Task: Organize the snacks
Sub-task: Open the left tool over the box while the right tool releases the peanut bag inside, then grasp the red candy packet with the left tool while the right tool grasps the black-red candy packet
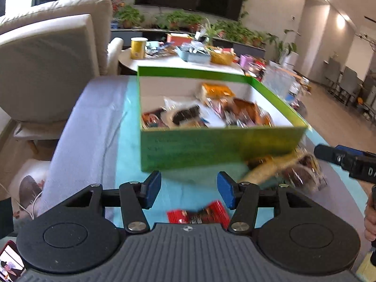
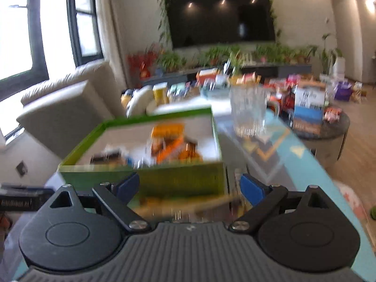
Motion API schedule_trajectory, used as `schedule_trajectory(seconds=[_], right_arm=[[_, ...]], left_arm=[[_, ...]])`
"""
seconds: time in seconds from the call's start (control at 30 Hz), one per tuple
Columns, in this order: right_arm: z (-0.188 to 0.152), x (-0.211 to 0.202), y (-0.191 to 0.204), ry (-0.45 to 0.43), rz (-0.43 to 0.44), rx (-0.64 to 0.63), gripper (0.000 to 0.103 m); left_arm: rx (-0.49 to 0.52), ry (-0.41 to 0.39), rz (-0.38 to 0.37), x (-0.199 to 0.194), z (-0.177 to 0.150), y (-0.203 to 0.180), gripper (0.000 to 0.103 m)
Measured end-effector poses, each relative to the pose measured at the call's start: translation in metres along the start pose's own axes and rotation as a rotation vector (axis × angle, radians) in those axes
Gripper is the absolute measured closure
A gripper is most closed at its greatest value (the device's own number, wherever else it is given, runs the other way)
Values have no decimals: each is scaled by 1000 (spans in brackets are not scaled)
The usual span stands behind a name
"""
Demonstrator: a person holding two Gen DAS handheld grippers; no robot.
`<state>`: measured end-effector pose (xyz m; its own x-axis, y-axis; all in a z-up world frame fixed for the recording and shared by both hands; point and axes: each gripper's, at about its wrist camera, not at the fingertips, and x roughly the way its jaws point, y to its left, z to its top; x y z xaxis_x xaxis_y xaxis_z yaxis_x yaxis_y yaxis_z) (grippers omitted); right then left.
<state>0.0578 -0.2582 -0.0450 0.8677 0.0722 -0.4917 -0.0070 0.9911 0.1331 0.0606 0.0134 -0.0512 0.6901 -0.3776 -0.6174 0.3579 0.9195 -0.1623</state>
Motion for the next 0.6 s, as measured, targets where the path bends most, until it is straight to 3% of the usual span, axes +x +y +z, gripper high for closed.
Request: schedule_trajectory(seconds=[0.13, 0.27, 0.4, 0.6], right_arm=[[-15, -2, 2, 89, -28, -10, 39], [-30, -11, -1, 68, 24, 57, 39], [-40, -14, 13, 53, -7, -41, 39], [-49, -11, 22, 92, 60, -60, 39]], left_arm=[[26, 11, 11, -4, -10, -2, 53], [30, 28, 15, -6, -16, 3, 53], [71, 36, 9, -10, -22, 4, 53], [128, 36, -17, -9, -29, 4, 53]])
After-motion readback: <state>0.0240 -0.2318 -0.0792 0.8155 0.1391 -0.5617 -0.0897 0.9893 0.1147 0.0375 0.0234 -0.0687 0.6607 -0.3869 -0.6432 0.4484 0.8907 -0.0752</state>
